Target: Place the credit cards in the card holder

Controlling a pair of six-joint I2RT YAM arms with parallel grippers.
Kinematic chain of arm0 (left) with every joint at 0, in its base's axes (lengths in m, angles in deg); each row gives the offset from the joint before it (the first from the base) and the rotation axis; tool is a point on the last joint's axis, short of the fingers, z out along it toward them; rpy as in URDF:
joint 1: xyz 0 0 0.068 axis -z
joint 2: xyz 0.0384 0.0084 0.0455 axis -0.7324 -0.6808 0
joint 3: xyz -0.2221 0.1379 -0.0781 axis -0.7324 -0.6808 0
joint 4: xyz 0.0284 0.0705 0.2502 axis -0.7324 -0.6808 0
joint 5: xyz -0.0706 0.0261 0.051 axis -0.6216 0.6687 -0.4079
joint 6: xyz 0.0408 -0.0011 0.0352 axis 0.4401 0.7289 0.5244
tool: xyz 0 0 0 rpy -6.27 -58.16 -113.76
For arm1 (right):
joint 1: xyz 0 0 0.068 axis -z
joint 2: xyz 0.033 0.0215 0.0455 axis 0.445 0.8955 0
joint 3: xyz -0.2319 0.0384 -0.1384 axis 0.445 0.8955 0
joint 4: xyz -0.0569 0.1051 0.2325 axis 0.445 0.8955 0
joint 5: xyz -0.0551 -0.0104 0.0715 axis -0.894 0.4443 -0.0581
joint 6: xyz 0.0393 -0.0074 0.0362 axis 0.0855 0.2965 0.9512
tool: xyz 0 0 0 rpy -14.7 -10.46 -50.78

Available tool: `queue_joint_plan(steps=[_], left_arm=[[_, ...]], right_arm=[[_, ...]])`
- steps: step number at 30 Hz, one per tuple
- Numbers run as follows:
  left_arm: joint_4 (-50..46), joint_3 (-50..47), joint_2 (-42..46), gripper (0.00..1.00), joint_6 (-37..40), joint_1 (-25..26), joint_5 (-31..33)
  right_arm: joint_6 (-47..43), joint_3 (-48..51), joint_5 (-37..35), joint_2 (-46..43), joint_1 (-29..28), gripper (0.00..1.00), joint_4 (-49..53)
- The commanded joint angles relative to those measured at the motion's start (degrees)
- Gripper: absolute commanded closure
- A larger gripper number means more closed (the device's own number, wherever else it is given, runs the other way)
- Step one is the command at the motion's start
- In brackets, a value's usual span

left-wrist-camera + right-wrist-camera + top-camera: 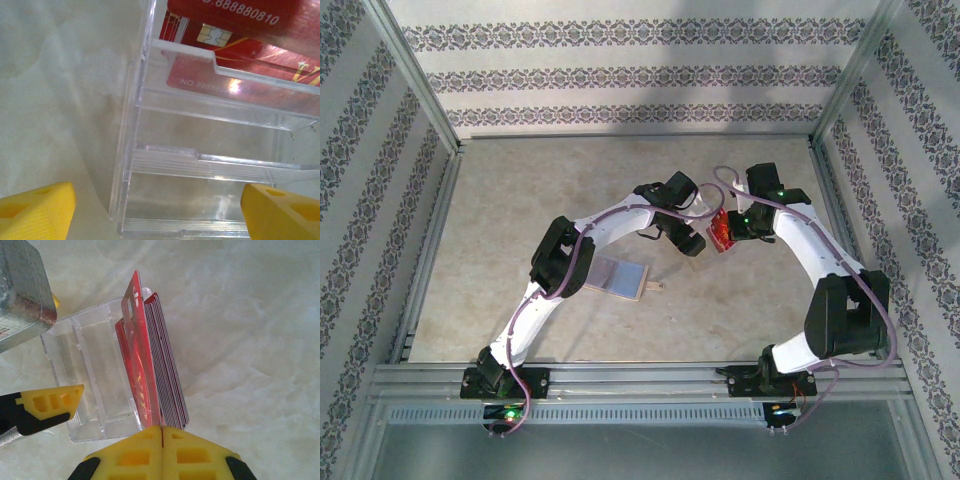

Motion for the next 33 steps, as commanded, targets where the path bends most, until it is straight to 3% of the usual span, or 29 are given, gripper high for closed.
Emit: queue_joint_plan(steps=[1,6,9,13,16,25,33], left_arm=[[-7.28,-2.71,-0.28,0.14,1.61,1.55,3.10],[-7.57,-1.94,2.89,0.12,2.58,1.14,1.24],[-7.80,-0.73,3.49,0.11,2.25,0.67,1.09],[-8.04,-0.43,3.55,0.11,2.16,0.41,1.44],[-8.00,-1.11,3.67,0.11,2.24,0.33,1.29],[-7.51,-2.49,3.06,0.11,2.14,-0.29,1.66],[-7.46,-2.99,1.94,0.11,1.26,-0.47,0.54]], right_arm=[[-0.84,0.85,0.02,-0.27,-0.16,0.98,0.63],[-1.74,1.50,0.43,0.71,-0.09,0.98,-0.15],[-2.02,0.84,1.17,2.53,-0.24,0.94,0.11],[-2.16,0.87,-1.05,2.04,-0.50,0.63,0.33],[-1.85,1.46,-1.59,0.81,-0.48,0.54,-0.87],[-1.02,-2.01,0.13,7.03,-1.49,0.45,-1.61],[-0.44,-4.56,-1.82,10.20,-0.59,0.47,-1.63]])
